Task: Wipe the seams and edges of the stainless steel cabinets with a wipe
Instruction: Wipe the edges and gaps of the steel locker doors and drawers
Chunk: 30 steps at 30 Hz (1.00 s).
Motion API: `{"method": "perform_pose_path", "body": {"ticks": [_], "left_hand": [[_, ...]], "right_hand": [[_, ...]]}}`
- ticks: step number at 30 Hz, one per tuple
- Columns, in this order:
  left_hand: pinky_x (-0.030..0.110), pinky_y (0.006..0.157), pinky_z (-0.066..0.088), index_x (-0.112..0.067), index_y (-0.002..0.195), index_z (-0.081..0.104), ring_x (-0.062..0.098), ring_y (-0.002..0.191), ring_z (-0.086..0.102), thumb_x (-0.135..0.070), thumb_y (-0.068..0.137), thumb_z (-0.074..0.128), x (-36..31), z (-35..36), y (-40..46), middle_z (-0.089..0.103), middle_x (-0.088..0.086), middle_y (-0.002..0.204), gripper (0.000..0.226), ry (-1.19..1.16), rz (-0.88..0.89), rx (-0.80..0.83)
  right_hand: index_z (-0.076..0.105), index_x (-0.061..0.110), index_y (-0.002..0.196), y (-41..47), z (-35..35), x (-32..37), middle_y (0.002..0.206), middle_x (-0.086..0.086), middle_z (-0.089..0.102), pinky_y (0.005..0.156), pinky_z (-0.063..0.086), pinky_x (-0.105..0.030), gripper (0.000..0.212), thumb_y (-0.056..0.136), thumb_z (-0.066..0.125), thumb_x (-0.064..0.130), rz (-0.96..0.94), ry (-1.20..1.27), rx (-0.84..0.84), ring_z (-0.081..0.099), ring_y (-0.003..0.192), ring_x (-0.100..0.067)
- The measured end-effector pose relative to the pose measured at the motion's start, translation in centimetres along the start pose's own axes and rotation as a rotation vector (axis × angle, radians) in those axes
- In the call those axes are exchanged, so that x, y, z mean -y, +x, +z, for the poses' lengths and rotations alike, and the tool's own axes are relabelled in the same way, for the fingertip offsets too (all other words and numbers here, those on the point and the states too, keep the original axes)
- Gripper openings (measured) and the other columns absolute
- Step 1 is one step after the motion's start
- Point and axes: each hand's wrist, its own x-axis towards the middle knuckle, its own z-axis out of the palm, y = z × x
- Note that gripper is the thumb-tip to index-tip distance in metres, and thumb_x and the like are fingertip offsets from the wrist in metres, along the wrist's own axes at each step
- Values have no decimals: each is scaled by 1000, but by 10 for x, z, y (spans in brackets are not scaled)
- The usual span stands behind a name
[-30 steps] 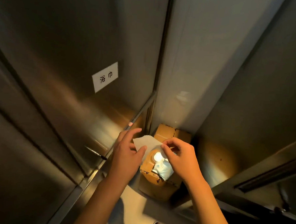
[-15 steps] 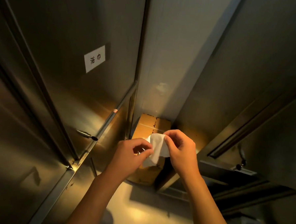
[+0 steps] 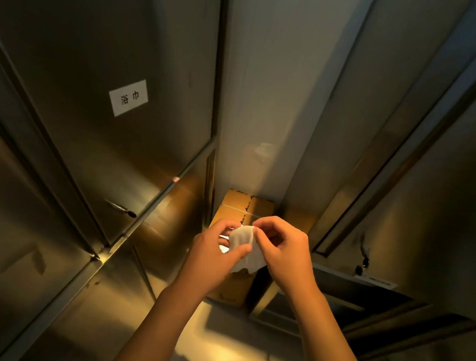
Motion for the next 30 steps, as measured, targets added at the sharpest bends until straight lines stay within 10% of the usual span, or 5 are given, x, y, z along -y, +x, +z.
{"method": "perform_pose_path", "body": {"ticks": [11, 19, 25, 30], "left_hand": [[10, 78, 55, -36, 102, 76, -5, 102, 67, -3, 94, 71, -24, 16, -76, 73, -25, 103, 34, 48, 45, -260], [13, 78, 57, -40, 108, 74, -7, 107, 65, -10, 94, 71, -46, -18, -144, 71, -28, 107, 34, 72, -33, -401], [10, 80, 54, -35, 113, 76, -3, 111, 66, -5, 95, 68, -45, -65, -194, 73, -23, 111, 36, 14, -23, -506], [8, 71, 54, -40, 109, 75, 11, 113, 65, -7, 97, 66, -17, -112, -245, 72, -15, 118, 36, 22, -96, -613]], "right_hand": [[77, 29, 101, -41, -8, -53, 97, 19, 72, 77, 56, -18, 24, 86, 81, 10, 19, 204, 212, 67, 92, -7], [60, 33, 137, -72, 40, -55, 126, 14, 62, 94, 51, -23, 77, 66, 92, 38, 39, 170, 513, 59, 113, -3], [78, 26, 89, -91, 67, -15, 84, 3, 76, 66, 52, -24, 20, 75, 91, 20, 91, 393, 611, 69, 78, -9], [80, 19, 91, -115, 80, 35, 85, -1, 77, 71, 59, -38, 11, 82, 86, 17, 71, 472, 613, 73, 80, -18]]}}
